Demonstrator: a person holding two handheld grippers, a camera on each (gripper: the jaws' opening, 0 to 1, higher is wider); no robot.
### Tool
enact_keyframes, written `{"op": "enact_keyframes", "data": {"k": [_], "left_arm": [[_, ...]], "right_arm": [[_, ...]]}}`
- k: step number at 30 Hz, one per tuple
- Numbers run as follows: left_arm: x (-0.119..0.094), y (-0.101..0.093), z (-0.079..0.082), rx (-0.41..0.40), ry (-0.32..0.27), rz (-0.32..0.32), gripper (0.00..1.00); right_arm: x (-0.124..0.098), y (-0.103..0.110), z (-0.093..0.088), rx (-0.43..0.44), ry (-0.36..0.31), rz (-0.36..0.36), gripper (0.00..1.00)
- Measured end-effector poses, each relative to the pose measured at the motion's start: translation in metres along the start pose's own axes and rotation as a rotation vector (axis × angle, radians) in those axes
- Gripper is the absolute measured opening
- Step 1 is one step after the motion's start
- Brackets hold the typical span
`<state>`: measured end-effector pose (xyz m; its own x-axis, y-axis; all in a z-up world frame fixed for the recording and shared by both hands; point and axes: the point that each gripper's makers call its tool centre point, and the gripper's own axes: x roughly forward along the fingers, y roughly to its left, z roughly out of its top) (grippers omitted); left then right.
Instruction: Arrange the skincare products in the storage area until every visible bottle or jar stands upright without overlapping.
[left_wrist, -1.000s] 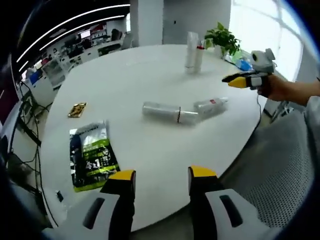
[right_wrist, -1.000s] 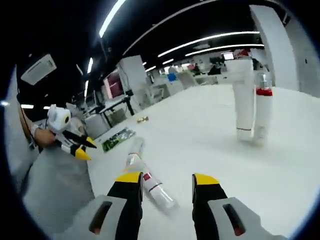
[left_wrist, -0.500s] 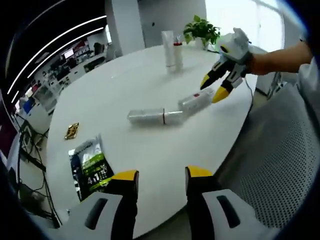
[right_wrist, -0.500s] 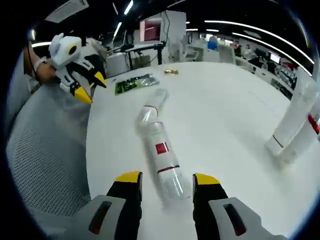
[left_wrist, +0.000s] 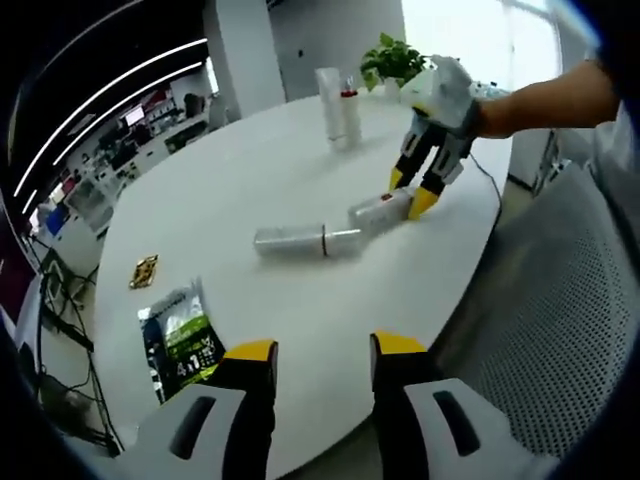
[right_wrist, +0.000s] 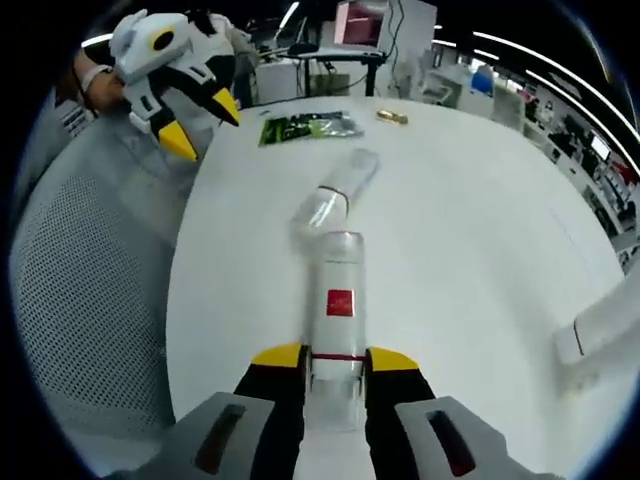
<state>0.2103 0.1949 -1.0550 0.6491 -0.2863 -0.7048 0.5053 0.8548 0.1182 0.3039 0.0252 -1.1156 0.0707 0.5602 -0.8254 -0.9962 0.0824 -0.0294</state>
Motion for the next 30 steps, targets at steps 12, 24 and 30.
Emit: {"op": "enact_keyframes", "data": {"k": [12,24,30], "left_arm": [[-0.003,-0.008,0.008,0.009,-0.04,-0.031,0.32],[-0.006,-0.05,0.027,-0.161,-0.124,-0.276,0.38],[-0.006,-0.057,0.025,-0.199,-0.107,-0.318,0.34]], "right_arm": [[-0.013,0.015,0.007,-0.153,-0.039,-0.024,0.12],[-0.022,0.064,0.063,-0.526,-0.122,0.006,0.11],[-0.017,0.092,0.076,-0.758,-0.087,0.052,0.11]]}}
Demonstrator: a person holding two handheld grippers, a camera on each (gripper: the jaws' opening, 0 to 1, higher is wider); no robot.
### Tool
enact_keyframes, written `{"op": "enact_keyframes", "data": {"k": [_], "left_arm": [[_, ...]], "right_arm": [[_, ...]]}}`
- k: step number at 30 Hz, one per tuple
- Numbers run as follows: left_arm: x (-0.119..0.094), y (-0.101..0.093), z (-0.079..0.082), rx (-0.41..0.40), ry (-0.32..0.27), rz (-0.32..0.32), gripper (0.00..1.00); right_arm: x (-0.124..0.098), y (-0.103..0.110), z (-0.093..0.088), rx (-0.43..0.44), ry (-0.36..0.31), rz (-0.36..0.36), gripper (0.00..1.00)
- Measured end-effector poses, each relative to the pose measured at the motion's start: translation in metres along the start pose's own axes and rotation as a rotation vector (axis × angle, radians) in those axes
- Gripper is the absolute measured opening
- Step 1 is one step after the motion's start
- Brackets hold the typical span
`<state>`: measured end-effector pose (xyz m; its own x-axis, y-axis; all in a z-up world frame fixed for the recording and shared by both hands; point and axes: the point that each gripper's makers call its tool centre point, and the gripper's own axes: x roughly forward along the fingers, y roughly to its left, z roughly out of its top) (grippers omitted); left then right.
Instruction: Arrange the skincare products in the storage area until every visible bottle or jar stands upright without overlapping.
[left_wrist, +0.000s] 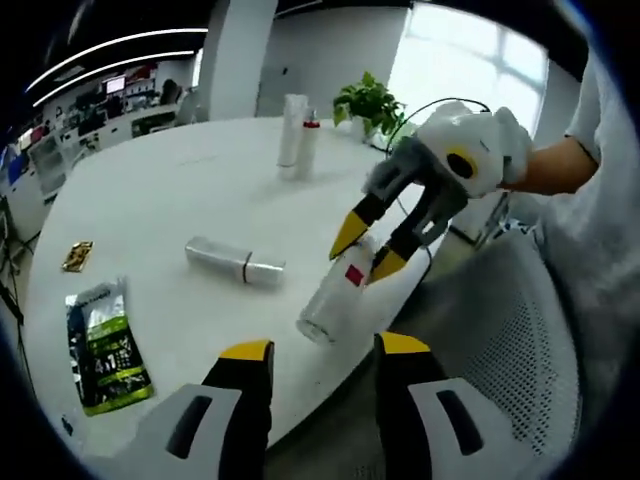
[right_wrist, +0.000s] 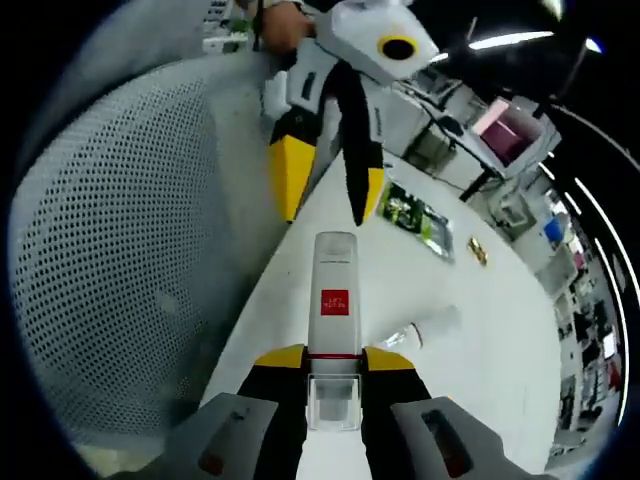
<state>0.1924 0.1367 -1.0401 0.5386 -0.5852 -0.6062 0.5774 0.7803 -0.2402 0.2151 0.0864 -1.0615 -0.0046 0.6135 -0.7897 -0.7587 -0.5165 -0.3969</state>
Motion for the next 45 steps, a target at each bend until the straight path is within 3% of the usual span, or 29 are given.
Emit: {"op": "enact_keyframes", "data": {"k": [7,11,14,15,21,24,29,33,37,39,41,42,43,45], "left_arm": [[0.001,-0.011,-0.001,-0.042,0.001,-0.06,0.34],[0.001,-0.02,-0.005,-0.087,0.021,-0.112,0.32],[-0.001,-0.03,-0.005,-0.15,0.029,-0.166,0.23],[-0.001,-0.024,-0.005,-0.139,0.029,-0.143,0.23],[-0.002,-0.031,-0.005,-0.168,0.029,-0.177,0.22],[-0.004,-0.032,-0.005,-0.142,0.033,-0.186,0.21],[-0.006,-0.032,-0.008,-0.156,0.056,-0.193,0.2],[-0.008,-0.029,-0.005,-0.163,0.042,-0.175,0.19],[-0.01,-0.021,-0.001,-0.202,0.018,-0.158,0.19],[-0.012,-0.017,0.005,-0.229,-0.013,-0.151,0.19],[-0.014,-0.013,0.008,-0.25,-0.031,-0.145,0.19],[-0.015,-0.009,0.01,-0.257,-0.044,-0.128,0.19],[-0.016,-0.009,0.011,-0.267,-0.05,-0.133,0.19],[-0.017,-0.005,0.013,-0.268,-0.062,-0.113,0.19]], "right_arm": [[0.001,0.005,0.039,-0.263,-0.027,0.031,0.11],[-0.003,0.002,0.055,-0.342,-0.049,0.019,0.11],[-0.004,-0.002,0.056,-0.394,-0.036,0.012,0.11],[-0.003,0.0,0.056,-0.403,-0.036,0.02,0.11],[-0.008,0.0,0.06,-0.501,-0.033,0.004,0.11],[-0.007,0.0,0.061,-0.51,-0.038,-0.003,0.12],[-0.002,0.001,0.062,-0.49,-0.022,0.007,0.12],[-0.001,-0.003,0.061,-0.473,-0.005,-0.008,0.13],[-0.003,-0.014,0.067,-0.41,-0.036,-0.064,0.3],[-0.003,-0.016,0.065,-0.397,-0.034,-0.065,0.28],[-0.004,-0.019,0.062,-0.352,-0.034,-0.081,0.32],[-0.006,-0.025,0.063,-0.261,-0.069,-0.109,0.35],[-0.007,-0.026,0.063,-0.24,-0.074,-0.117,0.37],[-0.015,-0.035,0.064,-0.119,-0.111,-0.158,0.37]]}}
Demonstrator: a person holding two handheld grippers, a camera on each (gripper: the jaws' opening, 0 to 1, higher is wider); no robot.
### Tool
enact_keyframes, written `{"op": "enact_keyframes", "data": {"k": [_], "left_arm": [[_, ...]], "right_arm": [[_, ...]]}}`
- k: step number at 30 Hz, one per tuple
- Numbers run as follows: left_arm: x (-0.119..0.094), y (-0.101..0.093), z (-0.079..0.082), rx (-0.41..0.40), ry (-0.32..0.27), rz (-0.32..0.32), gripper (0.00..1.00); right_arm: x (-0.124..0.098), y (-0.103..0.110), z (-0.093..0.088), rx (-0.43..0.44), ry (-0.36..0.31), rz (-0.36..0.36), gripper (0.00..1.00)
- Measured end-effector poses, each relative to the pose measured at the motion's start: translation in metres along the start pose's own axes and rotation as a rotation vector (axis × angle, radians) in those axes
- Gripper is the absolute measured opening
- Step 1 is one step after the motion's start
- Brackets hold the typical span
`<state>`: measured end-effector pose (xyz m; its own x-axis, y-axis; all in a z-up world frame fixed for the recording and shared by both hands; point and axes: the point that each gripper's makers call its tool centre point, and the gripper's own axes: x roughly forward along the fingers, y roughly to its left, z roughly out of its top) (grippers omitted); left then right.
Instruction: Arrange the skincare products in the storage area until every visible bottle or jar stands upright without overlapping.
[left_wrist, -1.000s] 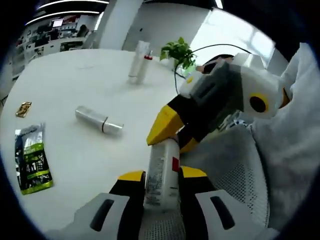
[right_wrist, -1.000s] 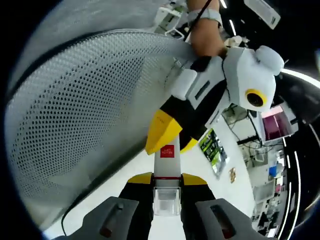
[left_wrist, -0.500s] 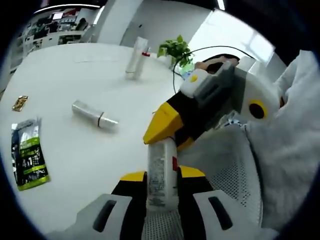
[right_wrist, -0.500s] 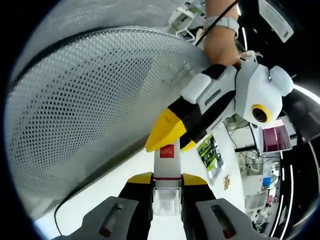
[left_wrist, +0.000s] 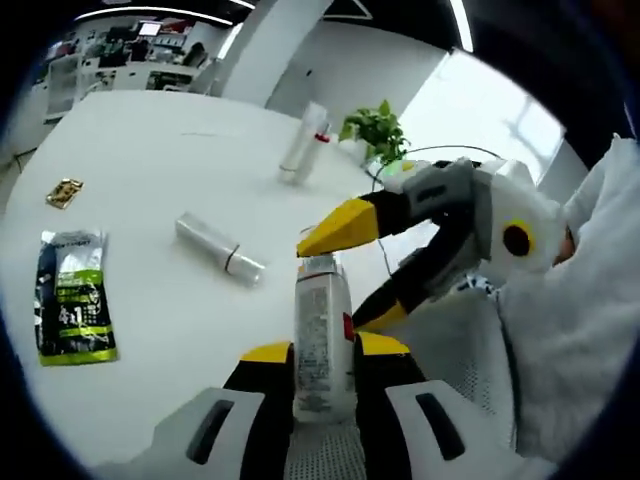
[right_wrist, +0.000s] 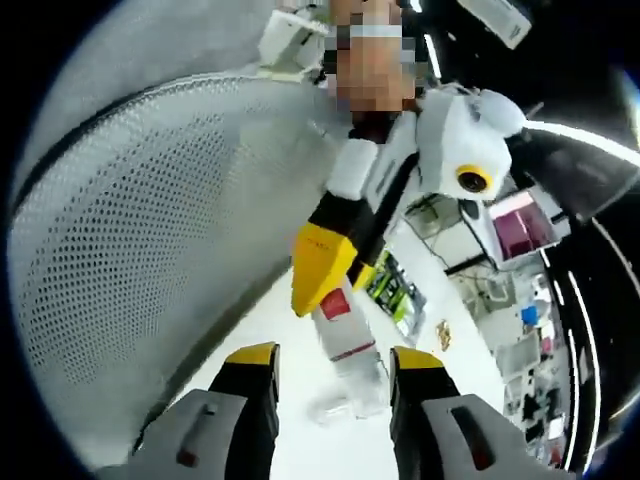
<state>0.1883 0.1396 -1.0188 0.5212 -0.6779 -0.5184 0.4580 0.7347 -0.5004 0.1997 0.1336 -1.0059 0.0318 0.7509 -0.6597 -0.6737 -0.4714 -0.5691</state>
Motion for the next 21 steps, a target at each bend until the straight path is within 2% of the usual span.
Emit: {"op": "enact_keyframes", "data": {"k": [1,2,5,9,10,11,12,14,17,18,19,21], "left_arm": [[0.0,0.002,0.001,-0.003,-0.005,0.007,0.19],[-0.001,0.008,0.003,0.016,-0.015,0.047,0.19],[-0.002,0.011,0.003,0.004,-0.016,0.056,0.19],[-0.005,0.019,0.008,0.002,-0.04,0.092,0.19],[-0.007,0.02,0.01,-0.012,-0.055,0.092,0.19],[-0.008,0.021,0.012,-0.01,-0.064,0.098,0.19],[-0.009,0.02,0.014,-0.012,-0.073,0.098,0.19],[-0.009,0.019,0.015,-0.009,-0.081,0.097,0.19],[-0.007,0.015,0.015,-0.001,-0.079,0.075,0.19],[-0.007,0.013,0.014,-0.001,-0.077,0.066,0.19],[-0.007,0.012,0.014,0.008,-0.077,0.065,0.19],[-0.007,0.011,0.015,0.012,-0.079,0.062,0.19]], "right_arm": [[-0.003,-0.004,0.0,0.095,-0.02,-0.022,0.38],[-0.004,-0.006,0.0,0.163,-0.035,-0.032,0.39],[-0.009,-0.009,-0.002,0.411,-0.078,-0.047,0.41],[-0.016,-0.014,-0.009,0.717,-0.132,-0.087,0.35],[-0.017,-0.016,-0.012,0.829,-0.155,-0.097,0.35],[-0.016,-0.014,-0.014,0.898,-0.168,-0.088,0.35],[-0.015,-0.01,-0.013,1.012,-0.189,-0.05,0.35],[-0.012,-0.007,-0.008,1.135,-0.242,-0.009,0.35],[-0.014,-0.02,0.007,1.43,-0.428,0.031,0.35],[-0.013,-0.021,0.007,1.46,-0.445,0.03,0.35],[-0.011,-0.022,0.008,1.533,-0.47,0.041,0.35],[-0.004,-0.017,0.008,1.612,-0.455,0.077,0.35]]}}
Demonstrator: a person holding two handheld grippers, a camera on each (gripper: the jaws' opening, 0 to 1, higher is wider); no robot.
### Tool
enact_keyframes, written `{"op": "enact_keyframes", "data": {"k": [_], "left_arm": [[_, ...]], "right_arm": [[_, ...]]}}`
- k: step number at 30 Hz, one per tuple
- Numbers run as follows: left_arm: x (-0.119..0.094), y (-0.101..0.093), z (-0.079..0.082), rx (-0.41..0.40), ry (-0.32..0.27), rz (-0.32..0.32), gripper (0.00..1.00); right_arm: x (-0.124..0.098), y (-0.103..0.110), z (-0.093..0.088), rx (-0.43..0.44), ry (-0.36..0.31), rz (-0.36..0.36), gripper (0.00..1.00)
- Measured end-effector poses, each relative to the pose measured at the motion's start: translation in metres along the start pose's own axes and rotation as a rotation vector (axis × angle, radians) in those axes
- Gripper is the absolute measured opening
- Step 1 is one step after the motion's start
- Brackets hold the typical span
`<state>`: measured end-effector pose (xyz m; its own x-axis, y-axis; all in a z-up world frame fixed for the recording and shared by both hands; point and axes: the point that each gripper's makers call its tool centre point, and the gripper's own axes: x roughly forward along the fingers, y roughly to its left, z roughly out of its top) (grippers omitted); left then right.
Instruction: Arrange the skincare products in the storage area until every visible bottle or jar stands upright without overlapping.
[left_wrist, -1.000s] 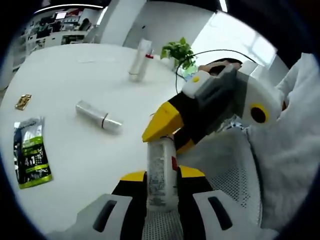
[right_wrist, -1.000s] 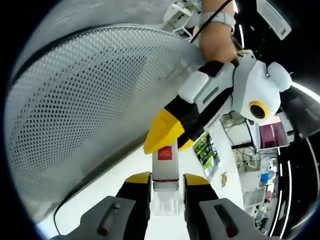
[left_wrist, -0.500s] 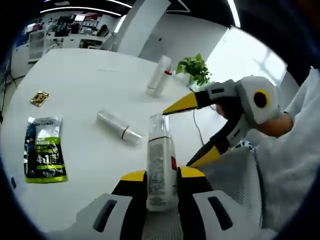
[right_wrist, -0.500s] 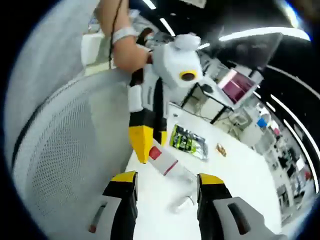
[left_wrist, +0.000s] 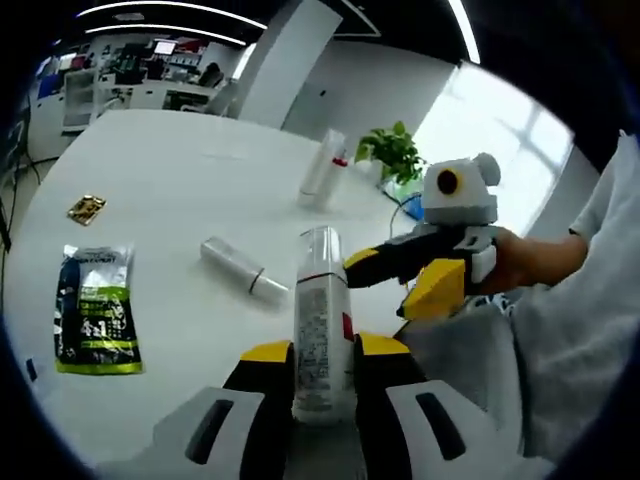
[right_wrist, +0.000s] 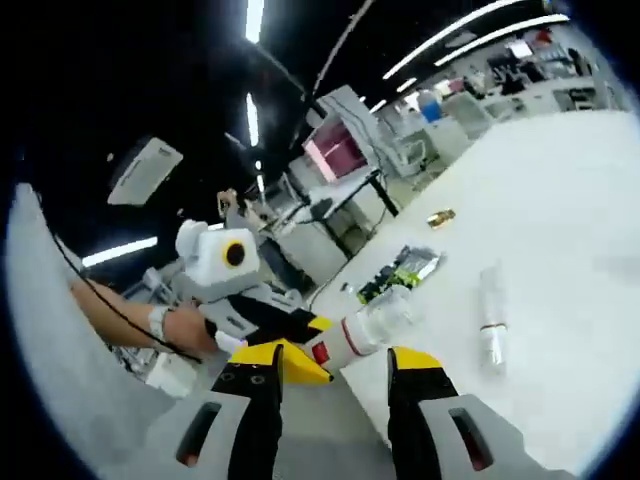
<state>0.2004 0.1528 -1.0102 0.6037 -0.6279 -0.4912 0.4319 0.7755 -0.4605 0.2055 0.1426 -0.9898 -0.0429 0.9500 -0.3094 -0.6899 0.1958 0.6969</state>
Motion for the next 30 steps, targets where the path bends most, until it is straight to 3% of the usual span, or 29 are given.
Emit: {"op": "enact_keyframes", "data": {"k": [3,5,8,13,18,21,30], "left_arm": [[-0.001,-0.001,0.003,0.005,-0.015,-0.007,0.19],[-0.002,-0.004,0.004,0.026,-0.022,-0.008,0.19],[-0.004,-0.002,0.007,0.025,-0.037,-0.002,0.19],[-0.004,-0.007,0.012,0.034,-0.064,-0.02,0.19],[-0.003,-0.01,0.012,0.046,-0.067,-0.032,0.2],[-0.001,-0.013,0.01,0.071,-0.059,-0.038,0.2],[0.007,-0.012,-0.001,0.217,-0.01,0.003,0.21]], "right_arm": [[0.008,0.001,-0.004,0.036,0.015,-0.004,0.35],[0.013,0.008,0.003,0.115,-0.027,0.03,0.32],[0.016,0.006,0.007,0.175,-0.058,0.025,0.31],[0.016,0.0,0.009,0.322,-0.1,0.032,0.2],[0.015,0.003,0.01,0.291,-0.111,0.048,0.2],[0.013,0.008,0.01,0.163,-0.109,0.051,0.18],[0.014,0.012,0.005,-0.117,-0.012,-0.006,0.15]]}}
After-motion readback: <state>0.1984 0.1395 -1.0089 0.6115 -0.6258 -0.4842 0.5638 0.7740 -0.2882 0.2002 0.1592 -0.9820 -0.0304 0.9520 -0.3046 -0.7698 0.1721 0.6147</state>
